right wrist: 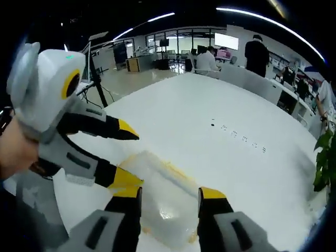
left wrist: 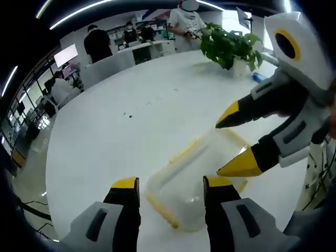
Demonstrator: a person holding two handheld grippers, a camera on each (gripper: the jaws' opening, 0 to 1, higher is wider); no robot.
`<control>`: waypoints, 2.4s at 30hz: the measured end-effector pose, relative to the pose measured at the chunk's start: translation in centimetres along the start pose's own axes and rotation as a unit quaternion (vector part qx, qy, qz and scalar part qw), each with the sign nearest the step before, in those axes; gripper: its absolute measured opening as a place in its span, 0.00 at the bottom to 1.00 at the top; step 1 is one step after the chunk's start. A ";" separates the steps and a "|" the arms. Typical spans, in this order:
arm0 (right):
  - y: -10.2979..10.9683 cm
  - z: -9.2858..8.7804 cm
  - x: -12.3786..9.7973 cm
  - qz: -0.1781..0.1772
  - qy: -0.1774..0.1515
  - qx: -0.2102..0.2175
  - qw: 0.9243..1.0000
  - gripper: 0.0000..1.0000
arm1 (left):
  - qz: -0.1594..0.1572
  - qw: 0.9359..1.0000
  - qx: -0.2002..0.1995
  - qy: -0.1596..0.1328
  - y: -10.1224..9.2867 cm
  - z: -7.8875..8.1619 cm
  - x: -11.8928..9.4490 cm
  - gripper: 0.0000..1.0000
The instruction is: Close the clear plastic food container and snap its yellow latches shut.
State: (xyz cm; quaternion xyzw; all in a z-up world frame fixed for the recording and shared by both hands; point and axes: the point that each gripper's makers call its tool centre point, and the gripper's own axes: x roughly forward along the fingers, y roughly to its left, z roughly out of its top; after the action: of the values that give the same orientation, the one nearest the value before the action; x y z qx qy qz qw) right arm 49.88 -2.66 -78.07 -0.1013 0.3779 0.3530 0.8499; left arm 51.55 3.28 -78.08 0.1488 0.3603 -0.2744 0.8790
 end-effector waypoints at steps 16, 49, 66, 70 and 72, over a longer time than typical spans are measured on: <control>-0.3 -0.7 -1.1 0.015 -0.079 0.122 0.989 0.41 | -0.051 0.978 -0.184 -0.086 0.7 -0.9 -1.4 0.49; -2.6 -4.8 0.1 -0.064 -0.086 0.156 0.982 0.47 | -0.036 0.973 -0.216 -0.072 -0.3 -4.1 0.5 0.45; -2.1 -5.0 0.5 -0.089 -0.128 0.205 0.966 0.42 | -0.014 0.959 -0.270 -0.080 -0.4 -4.4 1.0 0.45; -2.4 -5.0 0.5 -0.101 -0.129 0.213 0.963 0.41 | -0.026 0.941 -0.329 -0.074 -1.1 -4.7 0.6 0.41; -2.4 -4.8 0.6 -0.099 -0.130 0.211 0.964 0.41 | -0.013 0.947 -0.308 -0.086 -0.7 -4.7 0.5 0.41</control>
State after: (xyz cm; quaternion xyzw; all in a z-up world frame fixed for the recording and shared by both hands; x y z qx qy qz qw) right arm 49.02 -6.21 -82.08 0.0899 0.3179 0.1894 0.9247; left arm 48.92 4.69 -81.75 -0.1583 0.3521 -0.1733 0.9060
